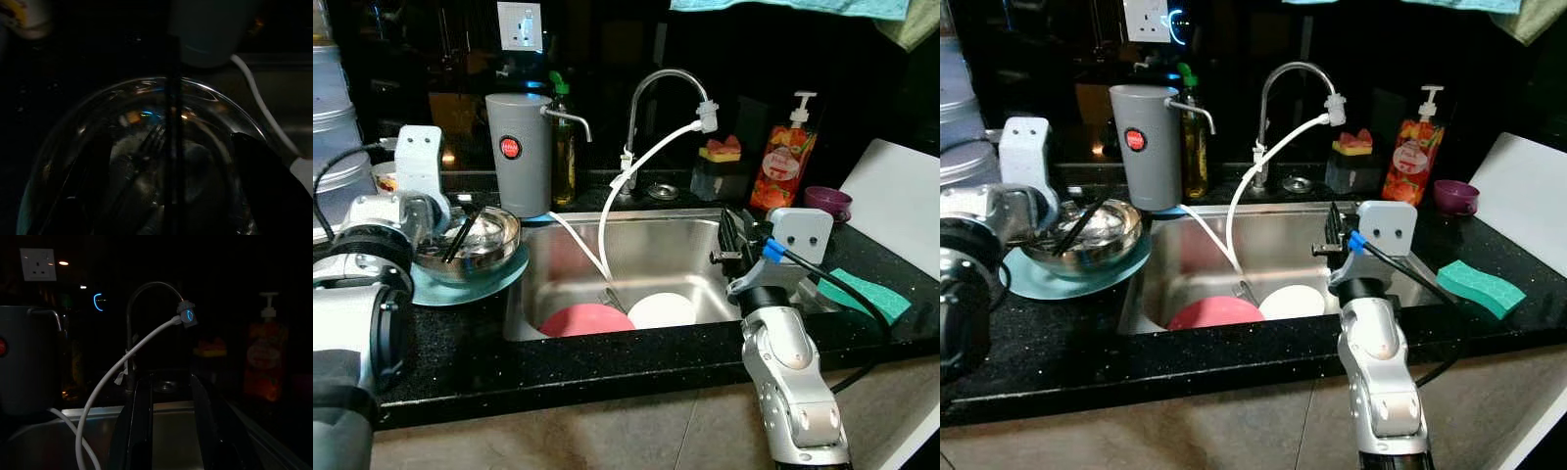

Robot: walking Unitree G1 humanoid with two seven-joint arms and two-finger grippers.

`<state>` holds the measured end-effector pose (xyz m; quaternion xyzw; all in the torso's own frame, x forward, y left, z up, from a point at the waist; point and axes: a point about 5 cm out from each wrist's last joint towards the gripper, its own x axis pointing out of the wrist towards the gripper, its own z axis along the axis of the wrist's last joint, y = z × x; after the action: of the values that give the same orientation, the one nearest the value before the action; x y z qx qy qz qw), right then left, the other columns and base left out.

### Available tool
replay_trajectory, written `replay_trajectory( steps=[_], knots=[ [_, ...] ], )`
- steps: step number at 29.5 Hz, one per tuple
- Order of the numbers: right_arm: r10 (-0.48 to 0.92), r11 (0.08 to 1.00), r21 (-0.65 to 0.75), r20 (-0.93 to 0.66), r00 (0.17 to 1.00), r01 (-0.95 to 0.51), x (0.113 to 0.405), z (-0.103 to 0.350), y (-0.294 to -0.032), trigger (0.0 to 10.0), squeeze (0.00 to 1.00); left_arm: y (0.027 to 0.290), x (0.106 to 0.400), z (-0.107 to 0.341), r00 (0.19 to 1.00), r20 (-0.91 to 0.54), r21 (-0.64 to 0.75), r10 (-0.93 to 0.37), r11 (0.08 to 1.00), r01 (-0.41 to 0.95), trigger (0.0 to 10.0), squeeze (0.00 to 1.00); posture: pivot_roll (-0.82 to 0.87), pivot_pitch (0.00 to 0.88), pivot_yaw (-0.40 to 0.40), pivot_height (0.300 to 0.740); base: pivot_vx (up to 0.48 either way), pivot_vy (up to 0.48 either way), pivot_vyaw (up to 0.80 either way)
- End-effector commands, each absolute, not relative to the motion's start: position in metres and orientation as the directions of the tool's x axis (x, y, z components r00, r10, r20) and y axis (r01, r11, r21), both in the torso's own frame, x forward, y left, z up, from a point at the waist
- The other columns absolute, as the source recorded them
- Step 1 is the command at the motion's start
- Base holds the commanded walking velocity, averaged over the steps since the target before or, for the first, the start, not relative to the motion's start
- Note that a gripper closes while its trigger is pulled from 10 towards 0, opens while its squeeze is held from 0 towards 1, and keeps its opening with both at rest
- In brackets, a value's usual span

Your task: Kitchen organization

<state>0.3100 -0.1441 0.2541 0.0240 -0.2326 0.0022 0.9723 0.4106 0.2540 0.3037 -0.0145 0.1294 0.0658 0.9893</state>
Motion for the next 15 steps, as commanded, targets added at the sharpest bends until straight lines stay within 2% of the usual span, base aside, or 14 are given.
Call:
replay_trajectory(
  steps=[1, 5, 9, 15],
  knots=[
    [-0.018, 0.999, 0.041, 0.459, 0.888, -0.001, 0.3069, 0.2546, -0.1453, 10.0, 0.0, 0.245, 0.4124, 0.3081, 0.958, -0.267, 0.037, 0.107, 0.994, -0.101, 10.0, 0.0, 0.14, 0.0, -0.006, 0.74, 0.0, 0.0, 0.0],
    [-0.034, 0.999, 0.045, 0.454, 0.89, 0.015, 0.3043, 0.2525, -0.1481, 10.0, 0.0, 0.2396, 0.4127, 0.3054, 0.949, -0.3, 0.111, 0.102, 0.991, -0.072, 10.0, 0.0, 0.14, 0.0, 0.001, 0.74, 0.0, 0.0, 0.0],
    [-0.032, 0.999, 0.047, 0.449, 0.893, 0.012, 0.3043, 0.2503, -0.1469, 10.0, 0.0, 0.2449, 0.4097, 0.3071, 0.939, -0.318, 0.147, 0.131, 0.985, -0.088, 10.0, 0.0, 0.15, 0.0, 0.001, 0.74, 0.0, 0.0, 0.0],
    [-0.024, 0.999, 0.051, 0.449, 0.893, 0.001, 0.3058, 0.25, -0.1437, 10.0, 0.0, 0.2428, 0.4067, 0.3023, 0.924, -0.366, 0.105, 0.112, 0.991, -0.078, 10.0, 0.0, 0.17, 0.0, 0.004, 0.74, 0.0, 0.0, 0.0]
  ],
)
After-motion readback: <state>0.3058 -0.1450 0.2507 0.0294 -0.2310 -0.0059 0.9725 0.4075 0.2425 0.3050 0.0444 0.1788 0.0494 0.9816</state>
